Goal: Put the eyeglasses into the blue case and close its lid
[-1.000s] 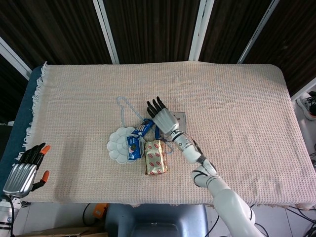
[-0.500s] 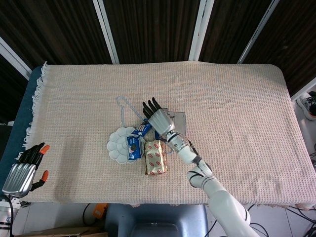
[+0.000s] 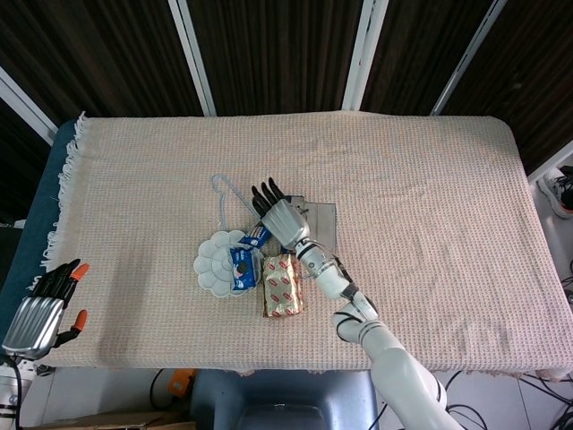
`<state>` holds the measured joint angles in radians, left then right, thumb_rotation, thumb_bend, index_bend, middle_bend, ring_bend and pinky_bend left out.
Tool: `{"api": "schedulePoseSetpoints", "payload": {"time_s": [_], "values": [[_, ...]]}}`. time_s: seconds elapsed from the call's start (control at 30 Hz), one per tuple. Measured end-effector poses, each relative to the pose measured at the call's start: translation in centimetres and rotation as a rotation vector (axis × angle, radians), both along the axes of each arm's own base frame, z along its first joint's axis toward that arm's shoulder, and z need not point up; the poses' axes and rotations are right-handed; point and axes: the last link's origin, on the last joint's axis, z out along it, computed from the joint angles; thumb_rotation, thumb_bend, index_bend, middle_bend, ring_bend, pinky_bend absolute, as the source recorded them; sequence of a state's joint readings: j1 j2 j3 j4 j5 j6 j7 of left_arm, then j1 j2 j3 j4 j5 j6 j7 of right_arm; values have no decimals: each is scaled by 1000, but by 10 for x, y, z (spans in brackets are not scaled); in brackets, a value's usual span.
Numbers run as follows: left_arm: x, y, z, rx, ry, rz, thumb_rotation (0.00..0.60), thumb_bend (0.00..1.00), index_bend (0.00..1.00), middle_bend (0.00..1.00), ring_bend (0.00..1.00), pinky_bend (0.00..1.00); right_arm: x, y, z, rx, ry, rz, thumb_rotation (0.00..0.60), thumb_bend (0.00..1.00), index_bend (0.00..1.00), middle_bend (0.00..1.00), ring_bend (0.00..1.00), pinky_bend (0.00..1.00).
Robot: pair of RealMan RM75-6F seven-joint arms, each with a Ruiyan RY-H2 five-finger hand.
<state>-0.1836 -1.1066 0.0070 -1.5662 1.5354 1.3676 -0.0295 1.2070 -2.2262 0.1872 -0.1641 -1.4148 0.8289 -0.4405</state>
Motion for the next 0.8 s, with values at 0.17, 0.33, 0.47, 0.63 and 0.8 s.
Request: {"api": "schedulePoseSetpoints", "payload": {"time_s": [0.17,0.33,0.47,0.63,0.8], "values": [[0,0,1,0,-2,0,600,440,0,0,0,117,4,1,-4,7,2,-3,600,126,236,0,0,0],[-1,1,2,2,-5,2,600,440,0,0,0,117,5,2,-6,9,9,-5,600,126,237,0,0,0],[-1,1,2,2,-6,2,600,439,0,0,0,117,6,2,-5,5,1,-1,600,126,236,0,0,0],[-1,1,1,-1,-2,2,600,439,0,0,0,117,6,1,-1,-2,-10,9,600,126,234,0,0,0],[-1,1,0,-1,3,-1,600,439,0,0,0,117,4,-1,5,-9,-40,19,600,125,233,0,0,0]]}}
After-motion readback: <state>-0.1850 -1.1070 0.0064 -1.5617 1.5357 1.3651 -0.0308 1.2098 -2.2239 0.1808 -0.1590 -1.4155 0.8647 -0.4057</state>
